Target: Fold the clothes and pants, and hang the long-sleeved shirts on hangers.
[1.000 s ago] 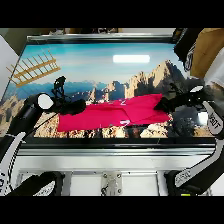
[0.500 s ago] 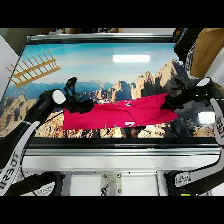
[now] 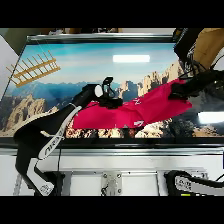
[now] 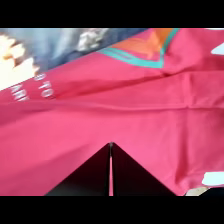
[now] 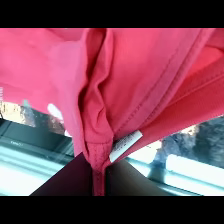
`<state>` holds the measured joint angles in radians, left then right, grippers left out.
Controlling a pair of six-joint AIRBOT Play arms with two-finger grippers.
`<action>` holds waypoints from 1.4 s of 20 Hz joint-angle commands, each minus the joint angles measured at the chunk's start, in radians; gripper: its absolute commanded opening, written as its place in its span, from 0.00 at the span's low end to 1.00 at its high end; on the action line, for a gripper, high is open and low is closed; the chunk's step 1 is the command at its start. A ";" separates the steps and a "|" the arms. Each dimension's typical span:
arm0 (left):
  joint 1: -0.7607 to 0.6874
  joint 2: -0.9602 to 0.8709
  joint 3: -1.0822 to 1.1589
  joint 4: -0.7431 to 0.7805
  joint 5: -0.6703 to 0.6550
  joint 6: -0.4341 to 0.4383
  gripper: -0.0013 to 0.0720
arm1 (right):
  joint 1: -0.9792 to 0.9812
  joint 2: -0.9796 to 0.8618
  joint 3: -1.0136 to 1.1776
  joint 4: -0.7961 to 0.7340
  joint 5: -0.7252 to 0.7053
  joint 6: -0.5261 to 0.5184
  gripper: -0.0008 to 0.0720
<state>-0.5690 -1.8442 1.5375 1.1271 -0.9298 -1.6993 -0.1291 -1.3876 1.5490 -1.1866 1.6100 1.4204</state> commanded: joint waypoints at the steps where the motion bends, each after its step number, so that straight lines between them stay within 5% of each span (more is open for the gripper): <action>1: -0.074 -0.135 0.161 -0.004 -0.040 0.008 0.03 | 0.097 0.021 0.118 -0.071 0.049 0.089 0.03; 14: -0.110 -0.244 0.354 -0.002 -0.172 0.008 0.03 | 0.253 0.016 0.176 -0.074 0.068 0.140 0.03; 28: 0.291 0.069 0.352 0.007 -0.288 0.106 0.03 | 0.525 -0.087 0.177 -0.020 -0.064 0.261 0.03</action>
<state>-0.3683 -1.8355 1.8896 1.1343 -1.1835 -1.6176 0.3248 -1.4456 1.7245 -1.2411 1.6070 1.6440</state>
